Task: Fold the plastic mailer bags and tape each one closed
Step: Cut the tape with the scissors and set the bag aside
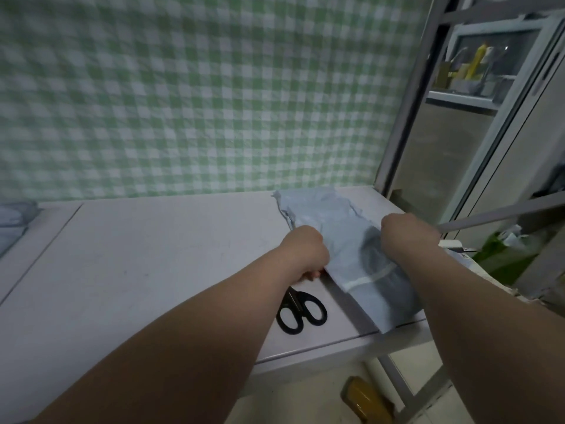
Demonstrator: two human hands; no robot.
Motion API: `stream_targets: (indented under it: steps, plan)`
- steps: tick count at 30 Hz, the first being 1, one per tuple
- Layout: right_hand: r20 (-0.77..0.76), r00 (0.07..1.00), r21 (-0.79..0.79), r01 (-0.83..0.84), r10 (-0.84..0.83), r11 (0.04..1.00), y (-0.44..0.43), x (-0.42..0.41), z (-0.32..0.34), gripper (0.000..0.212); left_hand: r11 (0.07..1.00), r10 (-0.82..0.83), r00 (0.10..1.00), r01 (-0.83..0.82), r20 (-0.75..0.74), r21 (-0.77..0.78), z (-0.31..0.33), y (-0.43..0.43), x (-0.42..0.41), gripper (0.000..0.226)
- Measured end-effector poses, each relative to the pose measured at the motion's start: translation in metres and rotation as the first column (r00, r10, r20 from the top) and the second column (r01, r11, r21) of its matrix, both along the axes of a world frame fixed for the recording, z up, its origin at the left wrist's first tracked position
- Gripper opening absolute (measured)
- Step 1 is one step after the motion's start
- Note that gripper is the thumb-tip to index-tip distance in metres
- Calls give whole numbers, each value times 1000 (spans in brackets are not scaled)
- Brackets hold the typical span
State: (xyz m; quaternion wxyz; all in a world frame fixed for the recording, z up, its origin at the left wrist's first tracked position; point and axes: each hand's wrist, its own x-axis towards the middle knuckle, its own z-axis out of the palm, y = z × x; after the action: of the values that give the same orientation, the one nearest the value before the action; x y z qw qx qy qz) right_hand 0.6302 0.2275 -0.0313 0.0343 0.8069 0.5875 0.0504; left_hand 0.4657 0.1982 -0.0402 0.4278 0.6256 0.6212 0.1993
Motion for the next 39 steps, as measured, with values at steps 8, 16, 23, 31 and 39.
stream_targets:
  steps: [8, 16, 23, 31, 39]
  plan:
    - [-107, 961, 13, -254, 254, 967, -5, -38, -13, 35, 950, -100, 769, 263, -632, 170, -13, -6, -14, 42]
    - [-182, 976, 3, -119, 118, 993, -16, -75, -15, 47, 937, -96, 858, 249, -505, 245, 25, -27, -75, 42]
    - [-401, 821, 175, -367, 407, 914, -51, -182, 10, 47, 936, 95, 892, 71, -441, 344, 50, -76, -196, 40]
    - [-514, 628, 285, -517, 584, 807, -99, -300, 7, 35, 917, 368, 732, -183, -573, 354, 24, -137, -351, 40]
    - [-599, 491, 269, -620, 633, 737, -138, -386, 1, 27, 841, 480, 469, -486, -741, 237, -13, -195, -472, 54]
